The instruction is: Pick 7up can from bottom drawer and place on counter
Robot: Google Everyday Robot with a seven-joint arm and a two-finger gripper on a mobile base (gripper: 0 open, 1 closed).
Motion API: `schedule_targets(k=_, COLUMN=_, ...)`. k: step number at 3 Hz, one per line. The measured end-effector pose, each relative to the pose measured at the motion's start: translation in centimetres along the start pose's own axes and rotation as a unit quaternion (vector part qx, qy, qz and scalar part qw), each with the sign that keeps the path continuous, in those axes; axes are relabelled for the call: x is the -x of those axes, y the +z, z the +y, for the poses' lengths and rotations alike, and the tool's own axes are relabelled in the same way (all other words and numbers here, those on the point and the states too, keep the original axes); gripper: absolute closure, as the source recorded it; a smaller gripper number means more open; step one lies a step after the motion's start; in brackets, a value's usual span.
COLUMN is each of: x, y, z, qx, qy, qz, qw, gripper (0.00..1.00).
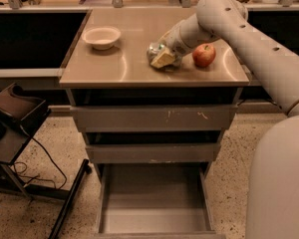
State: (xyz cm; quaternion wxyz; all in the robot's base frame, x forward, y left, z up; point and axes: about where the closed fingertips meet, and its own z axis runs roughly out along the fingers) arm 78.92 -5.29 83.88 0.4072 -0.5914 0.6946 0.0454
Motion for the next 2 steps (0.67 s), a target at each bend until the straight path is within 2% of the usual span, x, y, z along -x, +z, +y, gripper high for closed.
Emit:
schedule_targets(k=1, x=0.00, y=0.00, z=0.00, qx=0.000, qy=0.000, qz=0.000, qw=1.0000, gripper=0.00)
schedule_targets(k=2, x=0.00, y=0.00, z=0.00, qx=0.000, qy=0.000, qz=0.000, qw=1.0000, gripper=0.00)
